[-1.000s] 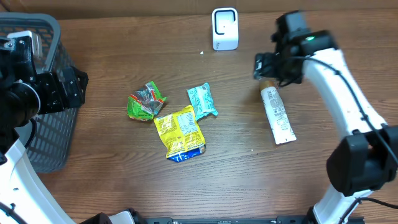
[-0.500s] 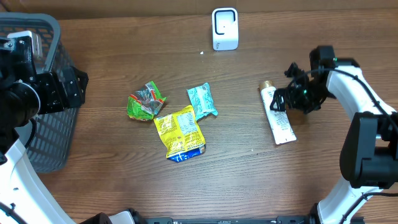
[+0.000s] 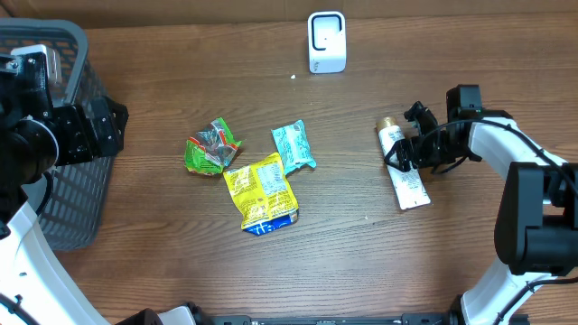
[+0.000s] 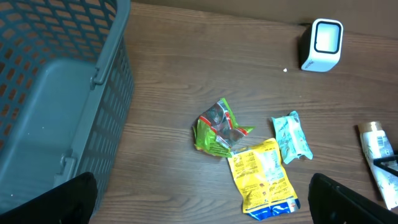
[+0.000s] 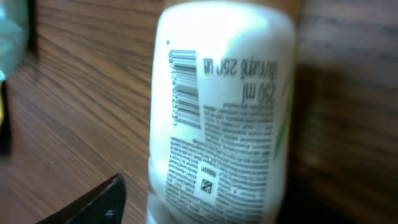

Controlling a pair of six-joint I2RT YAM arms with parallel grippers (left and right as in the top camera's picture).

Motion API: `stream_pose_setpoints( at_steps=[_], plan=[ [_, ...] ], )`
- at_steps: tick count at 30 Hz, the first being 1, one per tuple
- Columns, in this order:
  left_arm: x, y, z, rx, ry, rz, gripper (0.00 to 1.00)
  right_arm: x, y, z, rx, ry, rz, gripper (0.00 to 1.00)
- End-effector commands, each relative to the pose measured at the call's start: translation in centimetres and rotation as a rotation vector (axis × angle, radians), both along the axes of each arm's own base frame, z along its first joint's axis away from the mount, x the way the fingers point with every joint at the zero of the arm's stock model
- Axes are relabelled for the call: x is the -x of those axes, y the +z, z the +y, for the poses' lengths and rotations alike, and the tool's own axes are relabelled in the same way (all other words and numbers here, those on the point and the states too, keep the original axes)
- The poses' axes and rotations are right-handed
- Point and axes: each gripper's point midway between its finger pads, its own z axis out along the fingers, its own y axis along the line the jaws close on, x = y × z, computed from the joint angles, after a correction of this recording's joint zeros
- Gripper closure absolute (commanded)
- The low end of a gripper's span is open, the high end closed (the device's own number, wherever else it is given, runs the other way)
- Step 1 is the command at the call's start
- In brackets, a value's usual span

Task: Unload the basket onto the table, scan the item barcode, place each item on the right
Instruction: 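Grasp the white tube mid-body and lift it with the right gripper, then carry the white tube toward the white scanner with the right gripper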

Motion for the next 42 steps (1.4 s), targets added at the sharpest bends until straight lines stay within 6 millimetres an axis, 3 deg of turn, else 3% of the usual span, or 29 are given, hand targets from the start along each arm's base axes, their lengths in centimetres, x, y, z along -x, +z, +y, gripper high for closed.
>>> stream_pose_setpoints(
  at_steps=[1, 4, 17, 20, 22, 27, 31, 37, 42],
  plan=[
    [-0.1, -0.1, 0.1, 0.000, -0.014, -0.001, 0.00, 1.6, -0.6, 0.9, -0.062, -0.019, 0.069, 0.31],
    [-0.1, -0.1, 0.1, 0.000, -0.014, -0.001, 0.00, 1.6, -0.5, 1.0, -0.073, -0.080, 0.110, 0.37],
    [-0.1, -0.1, 0.1, 0.000, -0.013, -0.001, 0.00, 2.9, -0.7, 0.1, -0.068, -0.172, 0.219, 0.37],
    [-0.1, -0.1, 0.1, 0.000, -0.014, -0.001, 0.00, 2.8, -0.7, 0.0, -0.070, -0.194, 0.228, 0.45],
    [-0.1, -0.1, 0.1, 0.000, -0.014, -0.001, 0.00, 2.7, -0.7, -0.2, -0.072, -0.218, 0.236, 0.56],
    [-0.1, -0.1, 0.1, 0.000, -0.014, -0.001, 0.00, 1.8, -0.7, -1.8, -0.089, -0.333, 0.253, 0.51],
    [-0.1, -0.1, 0.1, 0.000, -0.014, -0.001, 0.00, 1.8, -0.5, -1.8, -0.118, -0.338, 0.256, 0.48],
    [-0.1, -0.1, 0.1, 0.000, -0.014, -0.001, 0.00, 3.0, -1.0, 0.5, -0.221, -0.299, 0.262, 0.49],
    [-0.1, -0.1, 0.1, 0.000, -0.014, -0.001, 0.00, 3.9, -2.2, 0.7, -0.231, -0.301, 0.261, 0.52]
  ],
)
